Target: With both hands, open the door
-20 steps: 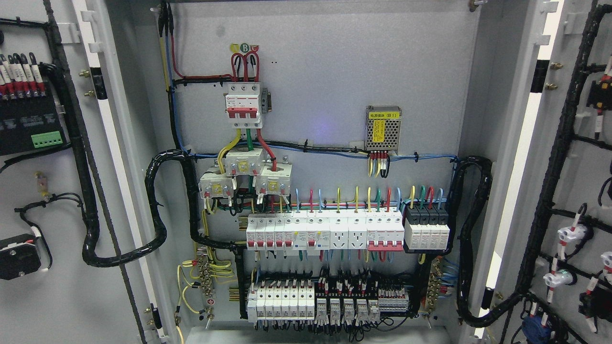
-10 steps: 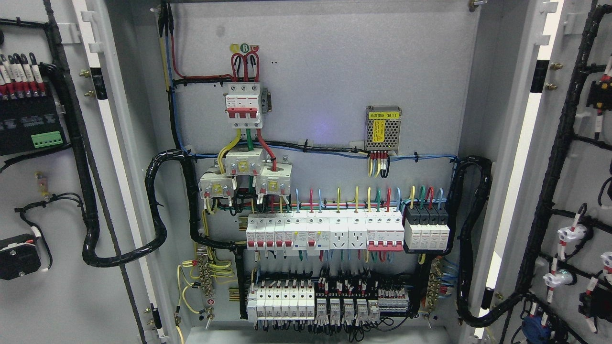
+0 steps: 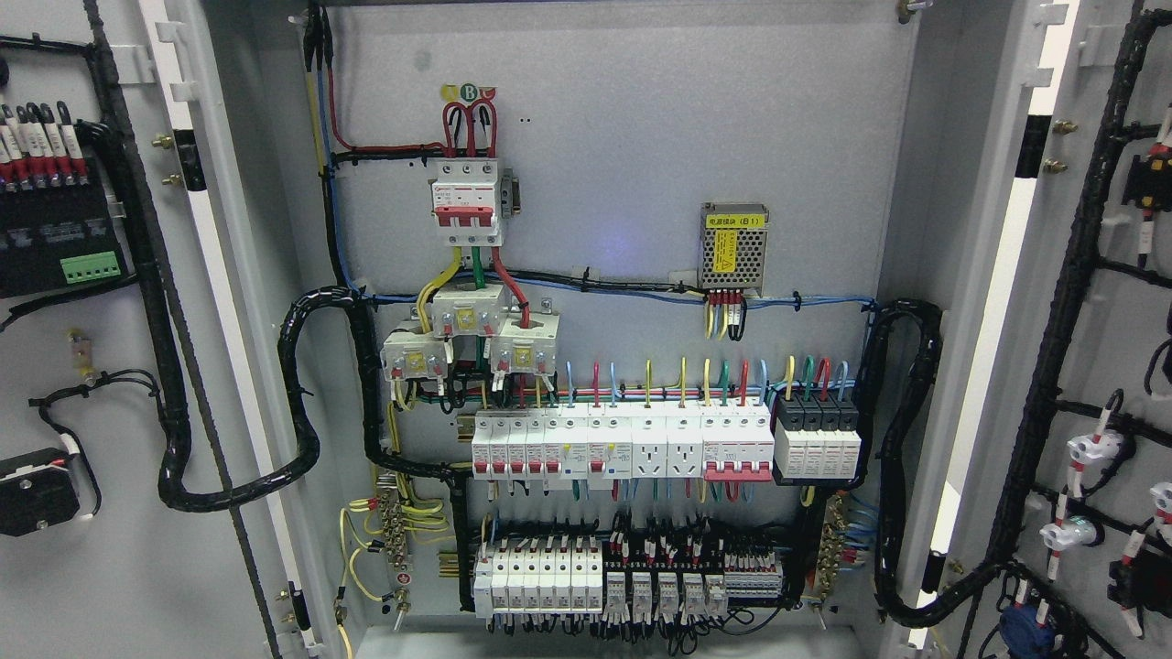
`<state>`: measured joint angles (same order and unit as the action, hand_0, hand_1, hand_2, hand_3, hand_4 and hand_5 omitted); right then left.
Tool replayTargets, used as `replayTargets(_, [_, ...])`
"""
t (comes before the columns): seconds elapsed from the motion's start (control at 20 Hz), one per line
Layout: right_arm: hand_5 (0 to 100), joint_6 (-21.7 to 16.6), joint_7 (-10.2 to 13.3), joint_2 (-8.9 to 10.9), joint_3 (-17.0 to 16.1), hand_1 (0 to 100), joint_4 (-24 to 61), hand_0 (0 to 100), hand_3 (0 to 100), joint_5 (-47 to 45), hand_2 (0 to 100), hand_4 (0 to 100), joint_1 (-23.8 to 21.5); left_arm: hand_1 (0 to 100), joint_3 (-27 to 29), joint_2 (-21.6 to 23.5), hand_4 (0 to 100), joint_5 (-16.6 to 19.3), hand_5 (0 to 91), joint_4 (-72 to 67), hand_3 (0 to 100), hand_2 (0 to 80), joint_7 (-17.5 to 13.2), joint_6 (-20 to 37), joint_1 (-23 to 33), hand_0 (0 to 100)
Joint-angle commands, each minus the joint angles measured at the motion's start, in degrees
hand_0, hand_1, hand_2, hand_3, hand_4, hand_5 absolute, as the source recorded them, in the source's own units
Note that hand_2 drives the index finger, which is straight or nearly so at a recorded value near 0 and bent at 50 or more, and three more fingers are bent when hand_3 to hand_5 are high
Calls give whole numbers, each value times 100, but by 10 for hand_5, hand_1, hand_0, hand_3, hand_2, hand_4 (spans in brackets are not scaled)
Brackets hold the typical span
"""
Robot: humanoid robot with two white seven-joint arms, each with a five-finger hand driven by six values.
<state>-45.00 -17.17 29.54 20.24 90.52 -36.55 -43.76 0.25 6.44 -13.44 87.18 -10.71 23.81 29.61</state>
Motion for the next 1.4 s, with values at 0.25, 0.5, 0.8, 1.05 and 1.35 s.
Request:
replayTargets(0.25, [0,0,3,-615,780,0,-3108,382,0,25,0,0,-432,0,-244,42,0,369,0,-2423,0,0,-19,-623,344,0])
replayTargets(0.5, [0,62,3,-1151,754,0,-4382,382,0,60,0,0,-152,0,-253,7,0,790,0,-3609,0,0,-19,-684,178,0])
replayTargets(0.8, [0,44,64,-2135,675,0,-6719,382,0,543,0,0,946,0,-236,-327,0,1256,0,-5244,0,0,-37,-755,-472,0])
replayTargets(1.05, [0,175,82,-2742,675,0,-8469,382,0,552,0,0,1974,0,-183,-626,0,1256,0,-6334,0,0,-37,-755,-973,0])
replayTargets(1.35, [0,1052,239,-3051,639,0,-9351,382,0,648,0,0,2696,0,-139,-784,0,1221,0,-7389,0,0,-19,-764,-1579,0])
